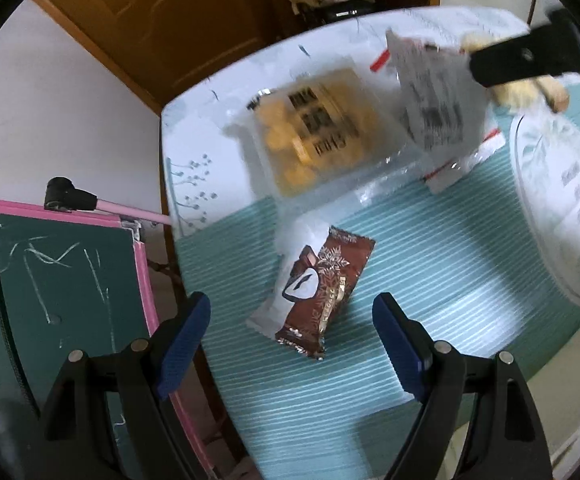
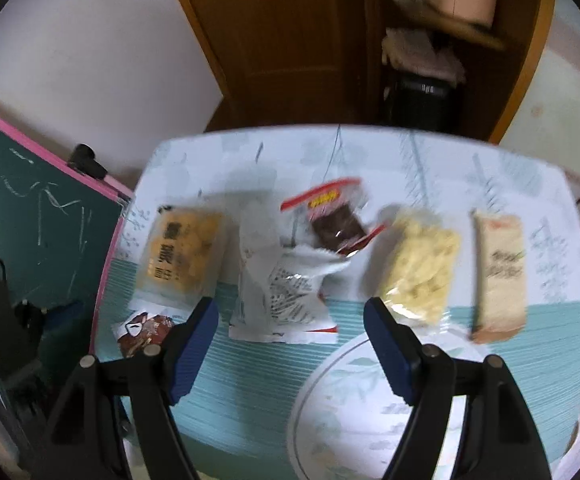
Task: Organize snacks
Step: 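Move both tools back over the remaining snacks, then grasp the brown chocolate wrapper with left tool while right tool grasps the white bag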
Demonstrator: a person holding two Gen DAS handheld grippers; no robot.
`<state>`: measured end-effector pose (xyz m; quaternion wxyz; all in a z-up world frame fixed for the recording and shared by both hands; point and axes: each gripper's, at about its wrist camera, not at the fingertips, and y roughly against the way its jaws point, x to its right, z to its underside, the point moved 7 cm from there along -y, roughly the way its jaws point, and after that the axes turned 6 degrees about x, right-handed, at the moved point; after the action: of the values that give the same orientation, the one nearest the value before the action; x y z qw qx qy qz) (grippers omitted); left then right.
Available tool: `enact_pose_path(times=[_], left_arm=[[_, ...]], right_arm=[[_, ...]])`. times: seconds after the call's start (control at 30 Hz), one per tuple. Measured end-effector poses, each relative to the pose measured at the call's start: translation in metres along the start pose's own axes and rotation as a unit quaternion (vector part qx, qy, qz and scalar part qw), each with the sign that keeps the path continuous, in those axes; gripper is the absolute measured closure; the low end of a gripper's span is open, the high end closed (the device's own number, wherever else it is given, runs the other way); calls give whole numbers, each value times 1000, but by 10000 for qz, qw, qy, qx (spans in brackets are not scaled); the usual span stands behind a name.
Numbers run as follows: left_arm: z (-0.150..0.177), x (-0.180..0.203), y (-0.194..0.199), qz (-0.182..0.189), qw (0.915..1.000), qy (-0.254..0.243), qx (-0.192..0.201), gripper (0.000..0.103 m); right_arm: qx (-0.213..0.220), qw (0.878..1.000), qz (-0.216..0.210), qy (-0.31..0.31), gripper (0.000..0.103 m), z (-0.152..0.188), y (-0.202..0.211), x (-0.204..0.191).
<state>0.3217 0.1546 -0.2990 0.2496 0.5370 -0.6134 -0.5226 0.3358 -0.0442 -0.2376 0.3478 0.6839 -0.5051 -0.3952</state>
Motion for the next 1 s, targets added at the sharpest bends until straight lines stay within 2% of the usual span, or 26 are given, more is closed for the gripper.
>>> enact_pose_path(times=[0.3, 0.33, 0.37, 0.4, 0.47, 0.5, 0.53, 0.7, 0.8, 0.9, 1.0], left_arm=[[2, -2, -18, 148, 9994, 291, -107, 21], [2, -4, -18, 157, 9993, 333, -119, 21], [2, -5, -21, 189, 9990, 369, -143, 21], [2, -6, -21, 249, 9987, 425, -135, 24], [0, -6, -22, 477, 9971, 573, -115, 39], [0, -4, -22, 668, 9954, 683, -119, 54], [0, -3, -22, 807, 9935, 787, -124, 65], [1, 1, -18, 577, 9943, 894, -109, 69], [6, 7, -9, 637, 9916, 1117, -165, 70], [5, 11, 16, 642, 9895, 1295, 33, 71], [2, 6, 44, 455, 9887, 1399, 276, 71]], right_arm=[[-249, 9987, 421, 142, 28, 6, -43, -12], [-298, 9986, 406, 140, 29, 8, -47, -12], [-406, 9986, 325, 109, 39, 12, -52, -12], [-491, 9985, 252, 51, 47, 14, -55, -12], [-431, 9989, 158, -35, 49, 14, -53, -9], [-428, 9990, 149, -19, 51, 14, -51, -8], [-461, 9988, 174, 7, 52, 16, -50, -6], [-547, 9982, 230, 79, 56, 28, -41, 3], [-552, 9983, 204, 47, 57, 34, -31, 10], [-428, 9990, 124, 47, 57, 37, -13, 15], [-291, 9996, -10, 4, 57, 40, 8, 19]])
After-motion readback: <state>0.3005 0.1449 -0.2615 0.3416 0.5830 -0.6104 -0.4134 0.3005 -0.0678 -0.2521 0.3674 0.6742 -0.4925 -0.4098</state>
